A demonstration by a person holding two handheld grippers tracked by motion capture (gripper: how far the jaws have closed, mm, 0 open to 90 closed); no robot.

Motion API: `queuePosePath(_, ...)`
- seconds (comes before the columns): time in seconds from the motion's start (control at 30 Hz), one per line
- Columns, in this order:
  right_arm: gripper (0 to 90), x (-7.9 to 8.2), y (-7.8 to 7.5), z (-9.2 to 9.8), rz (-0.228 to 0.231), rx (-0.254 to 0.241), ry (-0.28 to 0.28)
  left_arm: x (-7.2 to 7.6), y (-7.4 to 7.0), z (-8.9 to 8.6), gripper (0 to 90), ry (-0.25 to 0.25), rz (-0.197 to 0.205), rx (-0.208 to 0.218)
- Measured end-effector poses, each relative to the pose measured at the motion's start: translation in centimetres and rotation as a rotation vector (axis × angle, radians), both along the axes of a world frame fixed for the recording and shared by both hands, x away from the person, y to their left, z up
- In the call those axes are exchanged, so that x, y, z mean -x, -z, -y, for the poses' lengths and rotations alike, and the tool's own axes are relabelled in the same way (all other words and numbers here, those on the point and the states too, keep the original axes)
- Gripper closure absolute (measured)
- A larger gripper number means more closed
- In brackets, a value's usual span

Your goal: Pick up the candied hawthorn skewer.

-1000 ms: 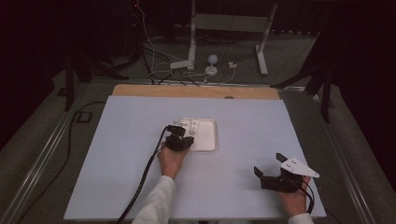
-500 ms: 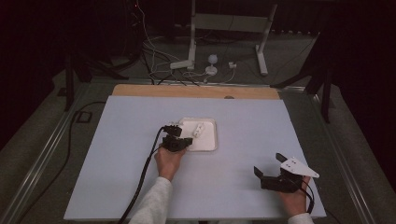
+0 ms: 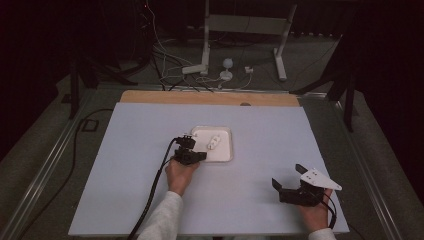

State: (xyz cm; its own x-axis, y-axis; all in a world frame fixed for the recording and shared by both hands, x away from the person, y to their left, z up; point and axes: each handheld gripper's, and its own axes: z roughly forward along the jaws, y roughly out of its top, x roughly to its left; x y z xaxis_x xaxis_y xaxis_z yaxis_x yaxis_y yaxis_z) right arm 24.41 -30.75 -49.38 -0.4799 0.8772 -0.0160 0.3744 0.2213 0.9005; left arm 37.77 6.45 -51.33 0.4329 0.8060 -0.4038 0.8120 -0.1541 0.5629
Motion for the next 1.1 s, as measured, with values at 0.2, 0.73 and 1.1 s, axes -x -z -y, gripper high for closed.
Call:
queuePosePath(0.2, 0.0, 0.0, 0.0, 0.0, 0.000, -0.002, 0.000, 0.2, -0.5, -0.6, 90.0, 0.002, 0.023, 0.040)
queuePosePath(0.73, 0.0, -0.2, 0.0, 0.5, -0.021, -0.069, -0.001, 1.9, -2.5, -3.7, 90.0, 0.054, 0.142, 0.154)
queuePosePath(1.1, 0.0, -0.1, -0.1, 0.0, -0.024, -0.063, -0.011, 4.4, -3.6, -6.0, 90.0, 0.085, 0.233, 0.194)
